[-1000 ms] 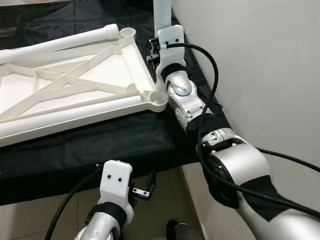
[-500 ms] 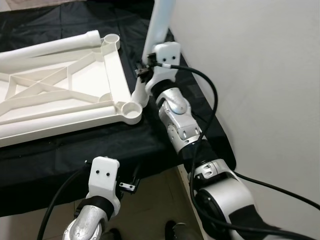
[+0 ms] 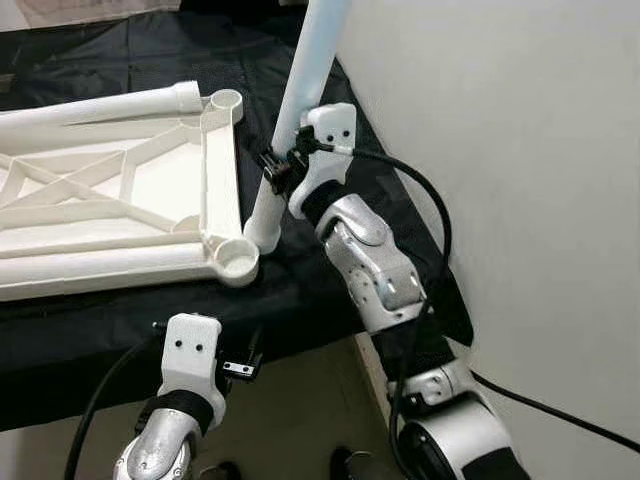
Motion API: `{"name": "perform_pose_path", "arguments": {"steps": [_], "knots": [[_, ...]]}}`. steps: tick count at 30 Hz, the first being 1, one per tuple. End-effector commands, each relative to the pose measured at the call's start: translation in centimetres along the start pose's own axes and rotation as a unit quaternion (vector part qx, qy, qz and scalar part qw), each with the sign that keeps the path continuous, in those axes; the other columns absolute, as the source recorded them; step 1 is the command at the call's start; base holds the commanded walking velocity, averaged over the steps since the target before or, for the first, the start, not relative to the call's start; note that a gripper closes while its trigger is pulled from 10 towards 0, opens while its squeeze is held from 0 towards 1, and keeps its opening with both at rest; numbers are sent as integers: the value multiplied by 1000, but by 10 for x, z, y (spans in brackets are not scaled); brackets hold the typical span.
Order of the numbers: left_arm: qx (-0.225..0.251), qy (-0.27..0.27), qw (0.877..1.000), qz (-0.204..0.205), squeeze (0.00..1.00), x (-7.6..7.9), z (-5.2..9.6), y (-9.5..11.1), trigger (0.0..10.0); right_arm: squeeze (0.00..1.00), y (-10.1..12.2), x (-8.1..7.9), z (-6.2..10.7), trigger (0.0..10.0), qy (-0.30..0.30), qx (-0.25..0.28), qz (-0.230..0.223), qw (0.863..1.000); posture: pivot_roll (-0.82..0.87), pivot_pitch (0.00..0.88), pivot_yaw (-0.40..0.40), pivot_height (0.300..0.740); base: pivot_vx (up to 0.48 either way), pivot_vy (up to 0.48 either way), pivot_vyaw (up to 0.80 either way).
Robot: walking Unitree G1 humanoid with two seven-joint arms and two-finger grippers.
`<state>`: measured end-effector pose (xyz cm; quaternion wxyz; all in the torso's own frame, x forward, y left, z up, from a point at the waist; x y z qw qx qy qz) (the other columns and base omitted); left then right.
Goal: Building children table
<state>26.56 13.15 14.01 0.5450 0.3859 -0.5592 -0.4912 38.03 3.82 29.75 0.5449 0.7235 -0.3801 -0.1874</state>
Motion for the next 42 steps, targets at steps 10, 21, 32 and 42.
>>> {"name": "perform_pose_path", "arguments": {"steps": [10,21,32,42], "knots": [[-8,-11,1000,-7,0,3,-3,-9,10000,0,-26,-10,5,10000,3,-36,17,999,30,158,-46,740,0,0,0],[5,-42,999,6,0,28,-2,-4,10000,0,-5,34,0,10000,15,-15,29,999,41,118,-42,740,0,0,0],[62,20,998,4,0,10,-2,23,10000,0,-5,78,9,10000,-45,-8,58,997,56,99,-51,740,0,0,0],[93,38,995,-8,0,4,-5,42,10000,0,-29,59,17,10000,-31,-19,75,997,65,80,-48,740,0,0,181]]}}
Point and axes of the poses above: a point about 5 cm out from each wrist's last joint towards the gripper, its own z axis pointing back from the gripper into the wrist, its own y axis along the axis of the wrist's last joint, x = y × z, the point moved 6 cm from there along -z, pointing out of the wrist towards the gripper, and after that the axes turned 14 degrees about z, right-handed, at the moved point
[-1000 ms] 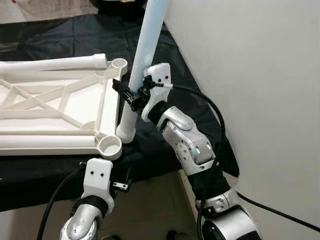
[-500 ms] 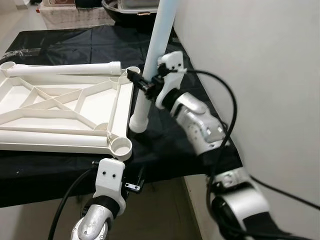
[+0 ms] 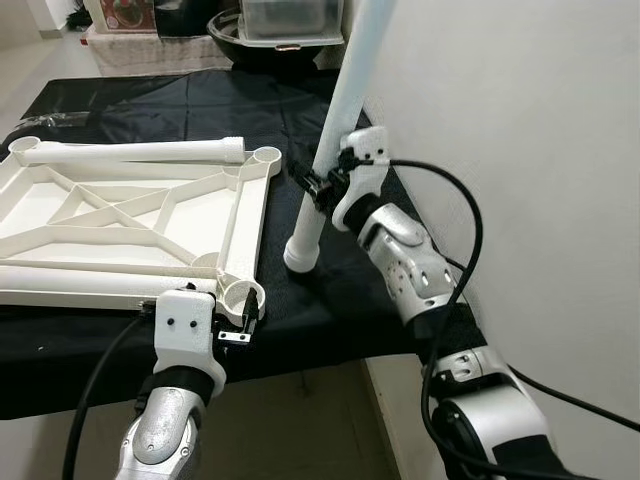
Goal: Building children table
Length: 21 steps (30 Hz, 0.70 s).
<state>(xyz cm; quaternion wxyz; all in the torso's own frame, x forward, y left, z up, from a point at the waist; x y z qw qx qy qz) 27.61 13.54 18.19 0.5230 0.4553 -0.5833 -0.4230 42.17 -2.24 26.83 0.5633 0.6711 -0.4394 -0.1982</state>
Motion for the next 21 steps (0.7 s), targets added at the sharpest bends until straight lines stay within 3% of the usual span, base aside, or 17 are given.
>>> {"name": "perform_pose_path", "arguments": {"steps": [1,5,16,21], "knots": [[-2,2,1000,-6,0,0,1,0,10000,0,7,-11,-2,10000,13,20,15,1000,65,80,-48,740,0,0,800],[-1,6,1000,-7,0,-1,0,0,10000,0,6,-13,-3,10000,13,24,15,1000,67,74,-46,740,0,0,797],[-6,22,1000,-5,0,-8,-4,0,10000,0,6,0,-4,10000,-24,19,0,1000,61,66,-39,740,0,0,0],[-3,19,1000,-8,0,-8,-5,1,10000,0,16,12,-4,10000,-54,42,3,998,62,67,-42,740,0,0,0]]}}
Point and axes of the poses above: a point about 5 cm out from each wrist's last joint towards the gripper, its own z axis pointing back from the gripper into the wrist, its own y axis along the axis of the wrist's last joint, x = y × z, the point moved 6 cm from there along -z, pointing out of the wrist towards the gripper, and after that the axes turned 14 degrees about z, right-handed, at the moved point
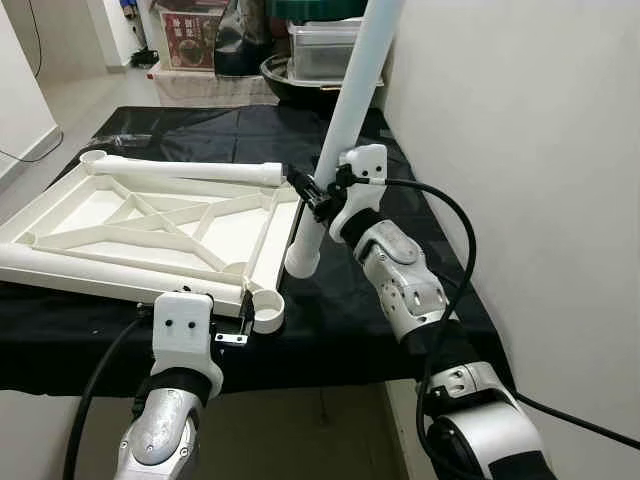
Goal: Building children table
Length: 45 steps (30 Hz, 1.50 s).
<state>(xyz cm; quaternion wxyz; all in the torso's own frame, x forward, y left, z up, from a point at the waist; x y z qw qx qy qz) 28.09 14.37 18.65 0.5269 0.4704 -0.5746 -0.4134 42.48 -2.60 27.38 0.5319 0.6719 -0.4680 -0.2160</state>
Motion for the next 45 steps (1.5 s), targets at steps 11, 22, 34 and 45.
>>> {"name": "perform_pose_path", "arguments": {"steps": [11,22,34,45], "knots": [[-14,18,1000,-1,0,-6,0,-5,10000,0,33,20,-6,10000,-36,61,-19,997,61,72,-45,740,0,224,0],[-21,14,1000,-10,0,-6,2,-8,10000,0,22,11,-5,10000,-24,46,-22,998,64,77,-46,740,0,345,0],[-25,25,999,-3,0,-7,4,-10,10000,0,23,22,-11,10000,2,35,-9,999,61,93,-44,740,0,0,0],[-26,48,998,-22,0,-15,12,-9,10000,0,21,41,-18,10000,23,5,18,1000,68,139,-52,740,0,-85,0]]}}
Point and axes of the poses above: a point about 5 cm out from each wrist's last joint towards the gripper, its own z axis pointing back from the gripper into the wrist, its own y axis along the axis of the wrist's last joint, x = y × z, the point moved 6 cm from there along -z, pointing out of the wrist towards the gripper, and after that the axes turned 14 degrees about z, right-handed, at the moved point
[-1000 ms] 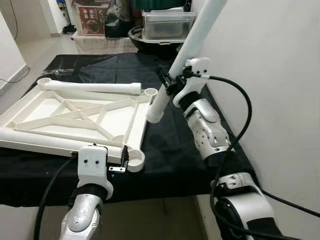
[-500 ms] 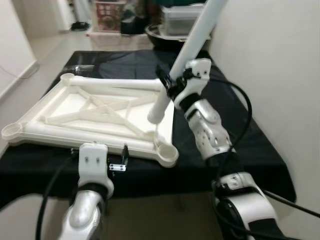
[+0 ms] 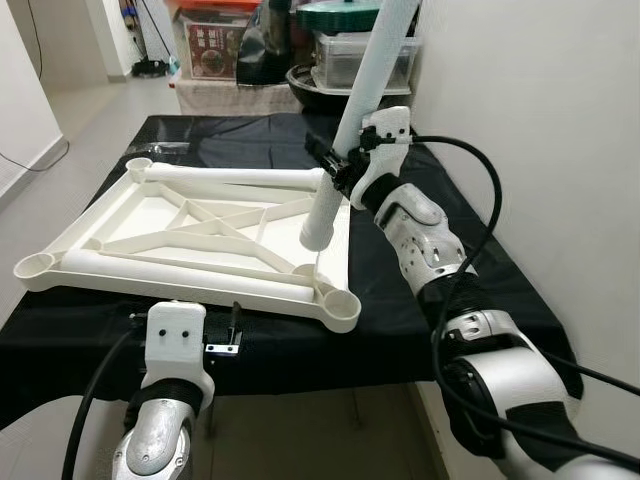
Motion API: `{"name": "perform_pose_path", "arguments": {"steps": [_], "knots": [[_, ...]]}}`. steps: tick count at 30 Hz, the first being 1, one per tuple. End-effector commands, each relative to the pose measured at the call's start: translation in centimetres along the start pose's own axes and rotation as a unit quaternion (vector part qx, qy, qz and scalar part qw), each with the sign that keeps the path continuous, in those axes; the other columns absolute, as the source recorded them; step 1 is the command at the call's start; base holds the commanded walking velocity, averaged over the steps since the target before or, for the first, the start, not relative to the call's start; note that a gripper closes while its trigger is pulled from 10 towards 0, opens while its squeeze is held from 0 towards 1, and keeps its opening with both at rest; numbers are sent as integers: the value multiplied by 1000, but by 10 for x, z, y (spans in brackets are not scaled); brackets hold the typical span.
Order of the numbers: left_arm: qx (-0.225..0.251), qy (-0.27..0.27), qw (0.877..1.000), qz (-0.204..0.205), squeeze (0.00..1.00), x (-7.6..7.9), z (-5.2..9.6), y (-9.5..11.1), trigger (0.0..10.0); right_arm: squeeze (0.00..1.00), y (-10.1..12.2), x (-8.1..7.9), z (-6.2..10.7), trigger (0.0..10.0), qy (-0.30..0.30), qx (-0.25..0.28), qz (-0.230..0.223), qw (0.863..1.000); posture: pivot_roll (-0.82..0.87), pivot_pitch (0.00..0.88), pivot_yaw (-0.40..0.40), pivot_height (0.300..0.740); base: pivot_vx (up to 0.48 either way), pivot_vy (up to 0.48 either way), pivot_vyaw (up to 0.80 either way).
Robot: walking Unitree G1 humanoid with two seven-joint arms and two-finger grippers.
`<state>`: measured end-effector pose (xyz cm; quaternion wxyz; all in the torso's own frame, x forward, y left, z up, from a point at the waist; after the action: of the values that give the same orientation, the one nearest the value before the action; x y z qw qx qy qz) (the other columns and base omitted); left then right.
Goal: Building children table
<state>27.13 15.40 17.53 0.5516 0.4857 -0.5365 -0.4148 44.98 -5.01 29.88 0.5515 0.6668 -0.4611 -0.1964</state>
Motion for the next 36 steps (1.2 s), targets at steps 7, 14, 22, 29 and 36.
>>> {"name": "perform_pose_path", "arguments": {"steps": [7,14,22,29,36], "knots": [[-16,13,1000,9,0,-2,2,-5,10000,0,2,-3,-3,10000,10,10,-1,1000,66,141,-47,740,0,-141,0],[-14,14,1000,8,0,-2,2,-5,10000,0,1,-4,-3,10000,13,10,-3,1000,64,138,-44,740,0,0,0],[-1,38,999,6,0,-12,0,0,10000,0,0,-5,-2,10000,18,14,-12,1000,61,121,-41,740,0,0,0],[-10,1,1000,22,0,2,2,-2,10000,0,14,-6,-1,10000,93,39,-82,992,71,126,-44,740,0,0,0],[-107,-142,981,76,0,34,43,-38,10000,0,31,-18,15,10000,277,37,-77,957,85,153,-40,740,0,0,0]]}}
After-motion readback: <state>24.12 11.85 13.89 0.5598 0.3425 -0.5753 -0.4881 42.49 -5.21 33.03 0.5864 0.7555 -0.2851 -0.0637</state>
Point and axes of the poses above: a point about 5 cm out from each wrist's last joint towards the gripper, its own z axis pointing back from the gripper into the wrist, its own y axis along the axis of the wrist's last joint, x = y × z, the point moved 6 cm from there along -z, pointing out of the wrist towards the gripper, and after that the axes turned 14 degrees about z, right-handed, at the moved point
